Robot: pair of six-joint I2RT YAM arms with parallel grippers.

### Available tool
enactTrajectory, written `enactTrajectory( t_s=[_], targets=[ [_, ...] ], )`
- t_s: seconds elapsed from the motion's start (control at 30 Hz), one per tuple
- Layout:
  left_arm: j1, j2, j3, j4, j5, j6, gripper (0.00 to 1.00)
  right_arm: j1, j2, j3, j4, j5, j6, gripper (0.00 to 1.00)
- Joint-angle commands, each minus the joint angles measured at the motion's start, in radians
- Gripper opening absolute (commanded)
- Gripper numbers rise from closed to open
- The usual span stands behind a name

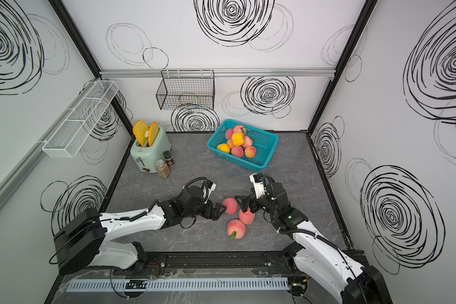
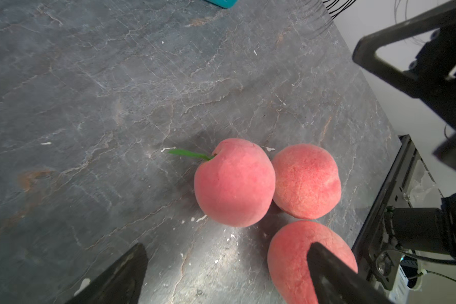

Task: Put the peaches into the basket
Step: Pick up the peach from the center of the board.

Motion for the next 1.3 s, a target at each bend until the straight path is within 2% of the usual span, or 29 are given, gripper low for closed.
enactTrajectory(
  t_s=[0.0, 0.5, 1.27],
  targets=[
    [-0.009, 0.024, 0.038, 0.083, 0.001, -0.020, 0.98, 0.004, -0.026, -0.016, 0.013, -0.007, 0.032, 0.99],
    [-0.020, 0.149, 0.075, 0.183, 0.010, -0.070, 0.98, 0.003, -0.111, -0.061, -0.003, -0.009, 0.063, 0.99],
    [-0.044, 0.295, 0.125, 0.233, 0.006, -0.089, 0.99, -0.003, -0.123, -0.075, -0.007, -0.021, 0.068, 0.99]
  ],
)
